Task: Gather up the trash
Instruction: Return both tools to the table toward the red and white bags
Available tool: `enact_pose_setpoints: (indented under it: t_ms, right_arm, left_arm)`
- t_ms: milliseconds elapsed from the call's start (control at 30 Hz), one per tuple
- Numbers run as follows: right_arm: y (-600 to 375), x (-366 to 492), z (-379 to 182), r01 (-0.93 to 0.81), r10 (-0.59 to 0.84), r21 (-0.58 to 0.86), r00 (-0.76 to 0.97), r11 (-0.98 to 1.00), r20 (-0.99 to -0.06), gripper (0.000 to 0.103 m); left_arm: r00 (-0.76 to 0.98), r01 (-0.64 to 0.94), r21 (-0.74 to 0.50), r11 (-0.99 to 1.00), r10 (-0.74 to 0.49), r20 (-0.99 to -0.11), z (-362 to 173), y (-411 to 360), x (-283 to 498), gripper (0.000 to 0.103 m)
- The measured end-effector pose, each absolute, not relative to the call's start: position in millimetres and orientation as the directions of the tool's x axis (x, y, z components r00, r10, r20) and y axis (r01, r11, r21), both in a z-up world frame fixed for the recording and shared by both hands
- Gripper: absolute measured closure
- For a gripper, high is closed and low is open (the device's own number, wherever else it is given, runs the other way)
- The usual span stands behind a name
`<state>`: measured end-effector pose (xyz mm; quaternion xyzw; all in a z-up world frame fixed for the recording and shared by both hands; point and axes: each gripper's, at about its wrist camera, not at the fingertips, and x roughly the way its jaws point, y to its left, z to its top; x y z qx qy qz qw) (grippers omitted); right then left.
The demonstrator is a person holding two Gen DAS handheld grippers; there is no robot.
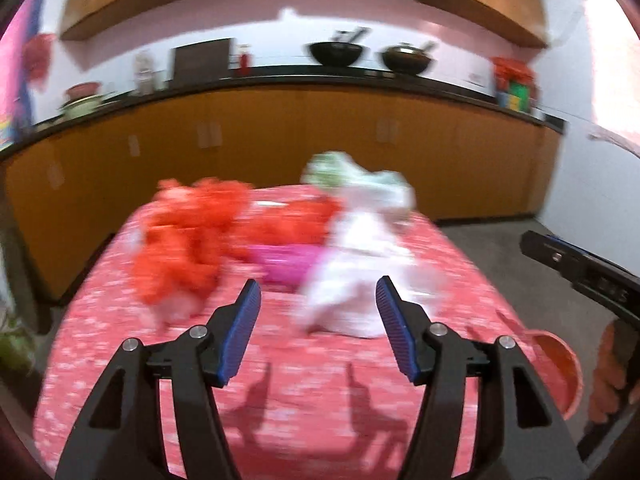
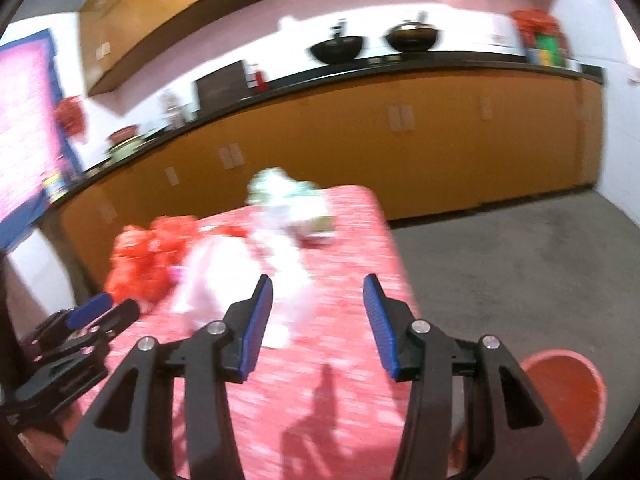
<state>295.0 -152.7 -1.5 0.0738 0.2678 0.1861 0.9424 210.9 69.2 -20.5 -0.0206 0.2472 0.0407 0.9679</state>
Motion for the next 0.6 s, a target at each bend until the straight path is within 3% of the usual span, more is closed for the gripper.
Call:
enact_pose_setpoints:
  t_ms: [233,467,500,567,600]
  right_arm:
    - [-63.3,313.7,-0.3,-0.391,0.448,0.22,0.753,0.894,-0.483,0.047]
    - [-21.7,335.0,-28.5,-0.357,0.376,0.144,0.755,0.923,-0.537,0.048]
    - [-19.5,337.8,-32.3,-0.352,0.367,0.137,0.754,0.926,-0.544,0.053]
    - [-16.1,344.7,-39.7,-0.359,0.365,0.129,0.736,0.924,-0.569,0.088]
    - [-15.5,346.1,-42.6,-0.365,0.371,0.131,0.73,0.922,-0.575,0.089]
  left_arm:
    - [0.878,-0.235,-0.03,0.972,0.199,-0.436,-24.8,128.8,212.7,0.035]
    - [0.88,-0.289,-0.103,0.952,0.221,-0.42,-35.0,162.8,218.2,0.028]
    - [0.88,-0.29,-0.105,0.951,0.222,-0.42,-37.3,166.1,219.0,0.028]
    - [0.88,-0.288,-0.104,0.952,0.221,-0.421,-39.8,167.3,223.5,0.028]
    - [0.88,-0.287,-0.101,0.953,0.22,-0.422,-41.0,167.4,224.5,0.028]
